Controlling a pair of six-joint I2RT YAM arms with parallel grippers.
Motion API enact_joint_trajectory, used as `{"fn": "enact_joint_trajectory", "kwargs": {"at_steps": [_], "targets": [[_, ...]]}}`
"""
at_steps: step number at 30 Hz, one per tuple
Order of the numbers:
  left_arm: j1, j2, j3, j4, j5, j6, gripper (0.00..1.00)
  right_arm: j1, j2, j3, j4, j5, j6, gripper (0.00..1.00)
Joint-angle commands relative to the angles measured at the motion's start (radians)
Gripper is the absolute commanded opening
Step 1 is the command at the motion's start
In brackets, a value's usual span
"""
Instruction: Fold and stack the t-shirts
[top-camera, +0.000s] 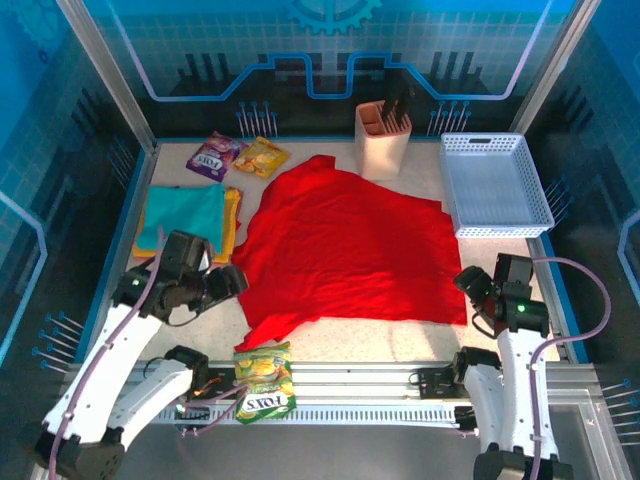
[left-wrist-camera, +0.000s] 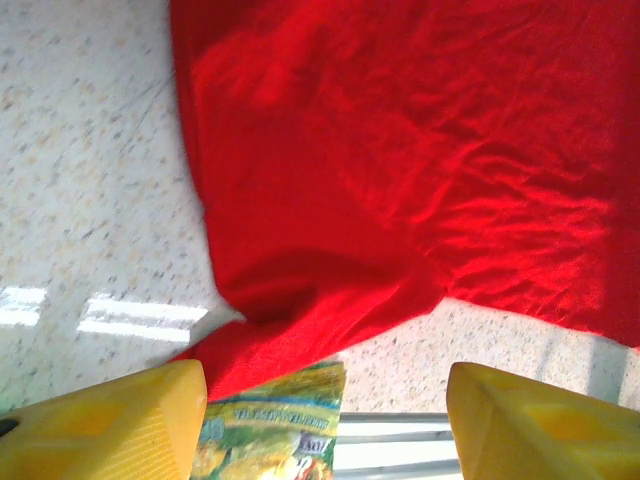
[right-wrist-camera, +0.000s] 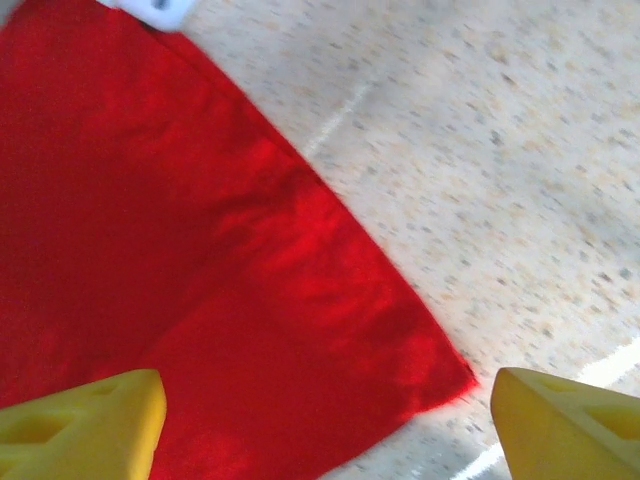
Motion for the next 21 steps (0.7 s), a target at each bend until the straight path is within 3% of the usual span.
{"fn": "enact_joint_trajectory", "kwargs": {"at_steps": [1,6,12,17,21], "targets": [[-0.005,0.121,0.019,0.277,0.034,0.070,0.66,0.005,0.059,0.033,0.137,-0.154,-0.071,0.87],[-0.004,0.429,0.149,0.528,0.080,0.116,0.63,0.136,0.223,0.064,0.297,-0.243,-0.086,0.91],[-0.005,0.795,0.380,0.588,0.125,0.209,0.60,0.349,0.456,0.150,0.390,-0.191,-0.137,0.91],[-0.005,1.009,0.442,0.677,0.130,0.210,0.57,0.397,0.631,0.165,0.508,-0.214,-0.104,0.89],[-0.015,1.126,0.475,0.621,0.105,0.214,0.54,0.412,0.789,0.206,0.533,-0.202,-0.100,0.88]]}}
